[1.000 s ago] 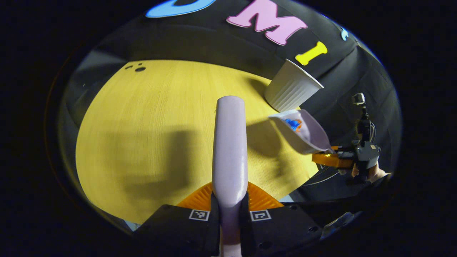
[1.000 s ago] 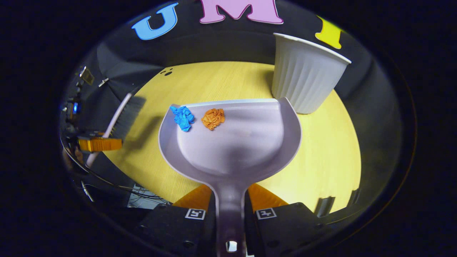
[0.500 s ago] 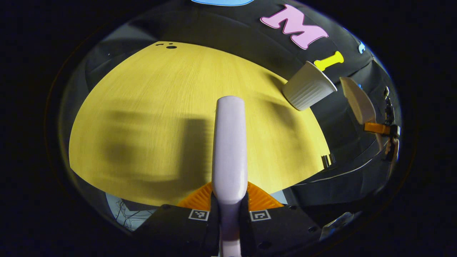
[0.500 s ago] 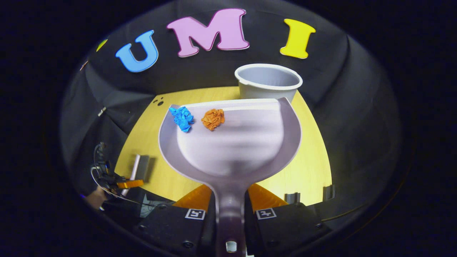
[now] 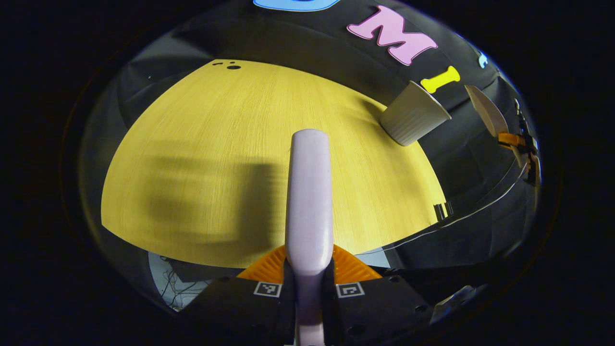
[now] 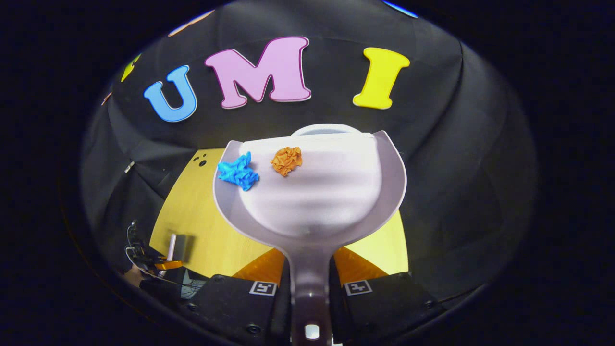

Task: Pick up the small broom and dustpan from the desktop, sweep the trash into the dustpan with the broom, and then empty the trash into the garbage bin.

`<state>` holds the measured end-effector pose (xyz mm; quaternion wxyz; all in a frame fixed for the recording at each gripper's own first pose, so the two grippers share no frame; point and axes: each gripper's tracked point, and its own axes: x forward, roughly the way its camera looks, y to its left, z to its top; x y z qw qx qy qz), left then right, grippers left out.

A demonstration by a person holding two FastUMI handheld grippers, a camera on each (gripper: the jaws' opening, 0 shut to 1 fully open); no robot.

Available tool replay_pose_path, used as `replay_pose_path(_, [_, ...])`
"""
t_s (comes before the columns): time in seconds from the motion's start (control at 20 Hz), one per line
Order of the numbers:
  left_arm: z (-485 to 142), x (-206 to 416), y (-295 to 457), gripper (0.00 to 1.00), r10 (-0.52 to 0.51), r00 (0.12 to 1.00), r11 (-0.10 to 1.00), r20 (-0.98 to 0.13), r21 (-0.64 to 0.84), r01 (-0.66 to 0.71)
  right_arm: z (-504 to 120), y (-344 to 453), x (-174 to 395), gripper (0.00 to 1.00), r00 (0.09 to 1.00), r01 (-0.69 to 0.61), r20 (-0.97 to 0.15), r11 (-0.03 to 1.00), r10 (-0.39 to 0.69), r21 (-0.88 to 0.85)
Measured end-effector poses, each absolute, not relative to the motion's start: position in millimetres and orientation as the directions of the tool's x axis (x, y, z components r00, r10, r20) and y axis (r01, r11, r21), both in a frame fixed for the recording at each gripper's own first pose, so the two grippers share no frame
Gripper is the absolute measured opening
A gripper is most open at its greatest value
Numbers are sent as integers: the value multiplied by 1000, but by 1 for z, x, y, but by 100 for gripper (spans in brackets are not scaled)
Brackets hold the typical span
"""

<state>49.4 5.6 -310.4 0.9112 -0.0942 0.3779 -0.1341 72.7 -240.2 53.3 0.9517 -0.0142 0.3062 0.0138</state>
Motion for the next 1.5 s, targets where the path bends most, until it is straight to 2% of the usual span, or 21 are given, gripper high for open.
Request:
replay_pose_path(0.05, [-307,51,6,26,-317,678,946,-663,-276,173,59,-241,84,36,819,-31,-574,999,21,-9])
replay_pose_path(0.2, [-298,57,10,27,-309,687,948,-657,-273,165,65,-254,118,36,826,-7,-563,1000,6,1])
replay_pose_path(0.45, [-281,74,18,27,-299,708,946,-640,-293,135,44,-296,175,36,807,68,-576,990,-127,-123])
replay_pose_path(0.5, [-280,76,19,27,-296,707,947,-642,-295,129,39,-301,185,31,805,79,-574,986,-151,-149])
replay_pose_path(0.65, [-272,86,28,27,-272,710,955,-650,-272,117,27,-315,212,41,801,97,-560,969,-212,-227])
replay_pose_path(0.7, [-269,89,29,27,-268,712,956,-649,-269,116,23,-318,218,36,795,101,-560,962,-231,-253])
replay_pose_path(0.8, [-264,96,29,27,-266,716,956,-645,-272,111,16,-324,226,36,789,108,-550,943,-274,-315])
replay_pose_path(0.85, [-262,100,30,27,-266,717,956,-644,-274,108,13,-327,232,31,788,113,-541,932,-294,-343])
replay_pose_path(0.9, [-262,103,30,27,-266,718,955,-643,-277,105,11,-330,237,36,787,121,-529,921,-317,-371])
replay_pose_path(1.05, [-261,110,28,27,-272,712,952,-647,-287,103,6,-340,248,36,780,146,-496,881,-383,-450])
replay_pose_path(1.1, [-261,111,27,27,-274,707,952,-652,-289,102,5,-344,251,31,777,152,-485,868,-401,-473])
replay_pose_path(1.15, [-261,113,27,27,-276,704,951,-654,-291,102,2,-349,254,36,774,157,-475,853,-419,-497])
replay_pose_path(1.35, [-258,120,28,27,-272,702,952,-659,-289,97,3,-362,264,36,777,187,-394,778,-491,-600])
replay_pose_path(1.5, [-258,123,25,25,-284,692,944,-664,-321,79,2,-363,268,36,801,173,-326,715,-502,-677])
